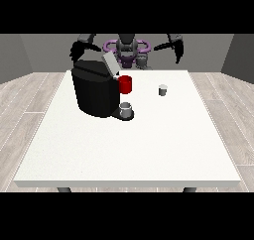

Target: Insert the coffee pod into the coffee machine and close the lid

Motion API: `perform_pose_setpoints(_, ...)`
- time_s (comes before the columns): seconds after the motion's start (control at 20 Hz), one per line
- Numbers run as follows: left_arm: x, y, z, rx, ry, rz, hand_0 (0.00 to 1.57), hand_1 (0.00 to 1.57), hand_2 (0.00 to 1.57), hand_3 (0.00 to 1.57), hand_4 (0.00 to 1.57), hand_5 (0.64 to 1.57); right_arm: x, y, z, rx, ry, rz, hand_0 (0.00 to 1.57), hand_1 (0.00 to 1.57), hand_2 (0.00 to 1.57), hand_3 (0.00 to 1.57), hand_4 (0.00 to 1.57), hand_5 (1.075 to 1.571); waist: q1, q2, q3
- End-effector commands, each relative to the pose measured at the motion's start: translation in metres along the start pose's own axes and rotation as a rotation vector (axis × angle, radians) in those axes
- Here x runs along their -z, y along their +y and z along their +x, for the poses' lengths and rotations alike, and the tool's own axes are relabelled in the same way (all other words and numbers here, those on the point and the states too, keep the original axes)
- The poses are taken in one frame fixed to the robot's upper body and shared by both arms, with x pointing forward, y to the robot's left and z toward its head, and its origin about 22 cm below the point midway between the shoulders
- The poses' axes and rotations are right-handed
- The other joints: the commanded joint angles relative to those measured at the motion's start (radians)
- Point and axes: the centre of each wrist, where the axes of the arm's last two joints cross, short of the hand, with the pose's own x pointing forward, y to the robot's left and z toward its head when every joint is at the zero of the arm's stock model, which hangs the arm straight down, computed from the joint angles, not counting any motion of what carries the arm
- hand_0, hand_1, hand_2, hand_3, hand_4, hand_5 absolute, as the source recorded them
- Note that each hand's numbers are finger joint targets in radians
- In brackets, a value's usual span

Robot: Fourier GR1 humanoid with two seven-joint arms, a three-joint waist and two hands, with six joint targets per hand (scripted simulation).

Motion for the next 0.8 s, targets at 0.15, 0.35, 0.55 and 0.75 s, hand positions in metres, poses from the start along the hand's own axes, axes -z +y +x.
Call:
perform_pose_setpoints(0.15, 0.027, 0.024, -0.014, 0.029, 0.104, 0.011, 0.00, 0.00, 0.00, 0.00, 0.00, 1.571, -0.005, 0.011, 0.002, 0.036, -0.055, 0.070, 0.00, 0.00, 0.00, 0.00, 0.19, 1.571, -0.078, 0.058, -0.0004)
perform_pose_setpoints(0.35, 0.060, 0.049, 0.009, 0.096, 0.103, 0.024, 0.00, 0.00, 0.00, 0.00, 0.00, 1.571, 0.030, 0.009, 0.027, 0.037, -0.117, 0.061, 0.00, 0.00, 0.00, 0.00, 0.28, 1.571, -0.081, 0.146, -0.0003)
perform_pose_setpoints(0.55, 0.061, 0.038, -0.022, 0.093, 0.178, 0.020, 0.00, 0.00, 0.00, 0.00, 0.00, 1.571, 0.017, 0.035, 0.022, 0.017, -0.062, 0.085, 0.00, 0.00, 0.00, 0.00, 0.33, 1.571, -0.082, 0.128, -0.0006)
perform_pose_setpoints(0.75, 0.075, 0.041, -0.023, 0.140, 0.179, 0.024, 0.00, 0.00, 0.00, 0.00, 0.00, 1.571, 0.045, 0.011, 0.041, 0.013, -0.085, 0.060, 0.00, 0.00, 0.00, 0.00, 0.40, 1.571, -0.087, 0.178, -0.0005)
